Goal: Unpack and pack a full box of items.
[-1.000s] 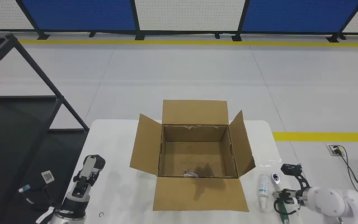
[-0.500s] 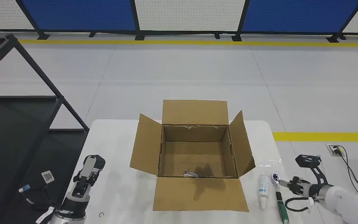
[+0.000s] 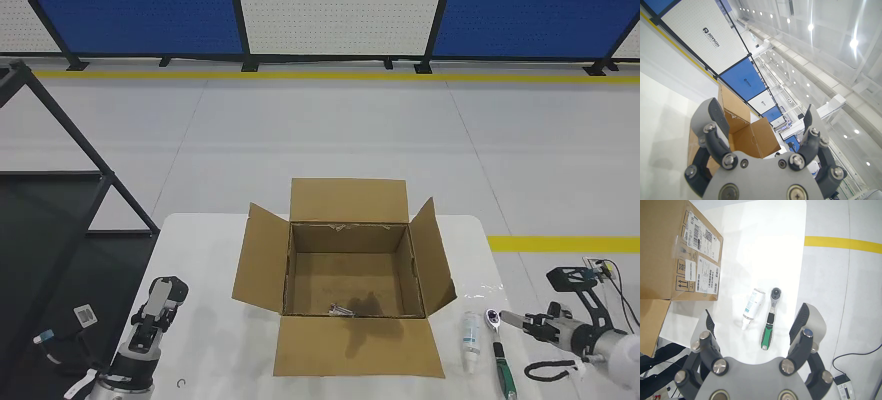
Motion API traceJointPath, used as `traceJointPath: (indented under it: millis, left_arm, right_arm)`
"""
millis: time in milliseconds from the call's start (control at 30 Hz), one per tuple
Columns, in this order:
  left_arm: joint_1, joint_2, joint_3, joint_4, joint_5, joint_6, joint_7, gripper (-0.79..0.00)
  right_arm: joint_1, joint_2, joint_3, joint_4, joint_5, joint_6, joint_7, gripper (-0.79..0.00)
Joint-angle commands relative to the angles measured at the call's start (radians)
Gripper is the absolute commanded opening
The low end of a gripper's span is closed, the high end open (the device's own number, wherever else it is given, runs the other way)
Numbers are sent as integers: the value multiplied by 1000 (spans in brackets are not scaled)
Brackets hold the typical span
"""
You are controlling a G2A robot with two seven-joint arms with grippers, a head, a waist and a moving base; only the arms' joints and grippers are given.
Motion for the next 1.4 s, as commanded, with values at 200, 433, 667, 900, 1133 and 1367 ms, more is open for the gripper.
traceJointPath:
  millis: [200,433,667,900,1133,1367]
  left_arm:
    - [0,0,0,0,0,0,0,0]
    - [0,0,0,0,0,0,0,0]
    - [0,0,0,0,0,0,0,0]
    - [0,0,0,0,0,0,0,0]
    - [3,-1,-15,2,-16,1,27,0]
    - [25,3,-116,27,-94,-34,43,0]
  right_arm:
    - [0,0,0,0,0,0,0,0]
    - [-4,-1,-10,-22,13,-25,-32,0]
    - [24,9,9,-180,29,-46,-60,0]
    - [84,24,1,-341,40,-50,-8,0]
    - [186,42,-102,-444,18,-37,80,0]
    - [383,46,-370,-430,-70,42,131,0]
